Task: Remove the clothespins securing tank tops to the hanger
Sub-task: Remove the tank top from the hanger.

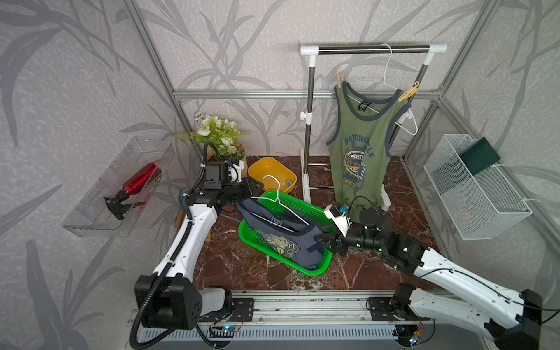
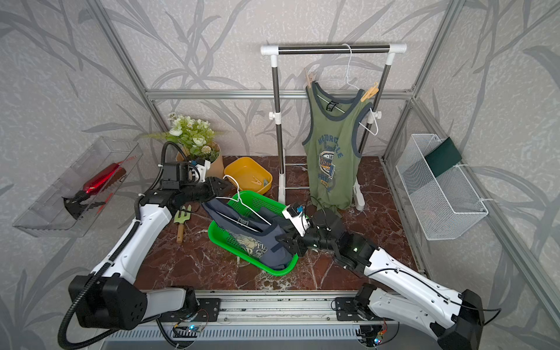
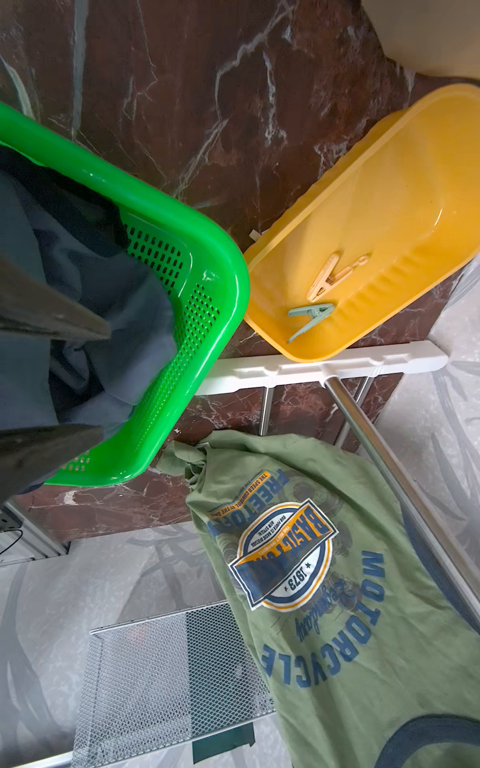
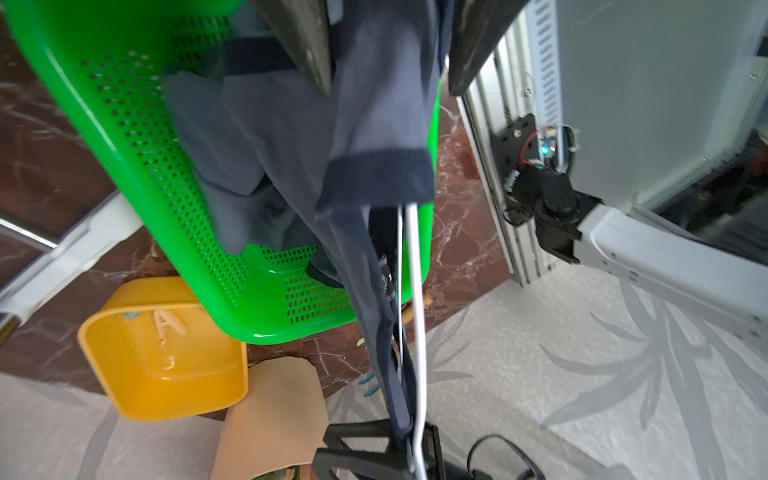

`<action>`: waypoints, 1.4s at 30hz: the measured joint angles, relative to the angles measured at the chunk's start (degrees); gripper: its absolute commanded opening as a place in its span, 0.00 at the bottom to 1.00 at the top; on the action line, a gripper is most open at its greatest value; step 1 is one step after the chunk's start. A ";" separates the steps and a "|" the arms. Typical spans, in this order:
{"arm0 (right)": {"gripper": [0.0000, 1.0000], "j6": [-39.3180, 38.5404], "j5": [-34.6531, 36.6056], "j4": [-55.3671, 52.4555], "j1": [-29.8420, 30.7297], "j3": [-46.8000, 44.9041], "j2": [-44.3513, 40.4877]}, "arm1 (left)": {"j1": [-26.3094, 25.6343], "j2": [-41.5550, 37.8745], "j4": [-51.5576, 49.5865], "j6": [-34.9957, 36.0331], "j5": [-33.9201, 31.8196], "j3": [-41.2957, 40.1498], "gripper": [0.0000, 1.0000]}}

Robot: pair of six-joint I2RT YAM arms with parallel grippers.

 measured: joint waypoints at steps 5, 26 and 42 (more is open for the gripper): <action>0.60 -2.89 -0.04 -5.14 -0.02 9.97 4.22 | -1.95 0.00 -0.26 1.29 -0.72 0.28 0.00; 0.03 -4.35 -6.49 2.21 1.95 23.74 27.65 | -9.68 0.76 -0.22 2.80 -4.35 0.31 0.04; 0.00 -4.02 -3.80 6.71 1.77 16.02 19.61 | -10.05 -2.95 -3.43 0.98 -9.44 3.13 0.75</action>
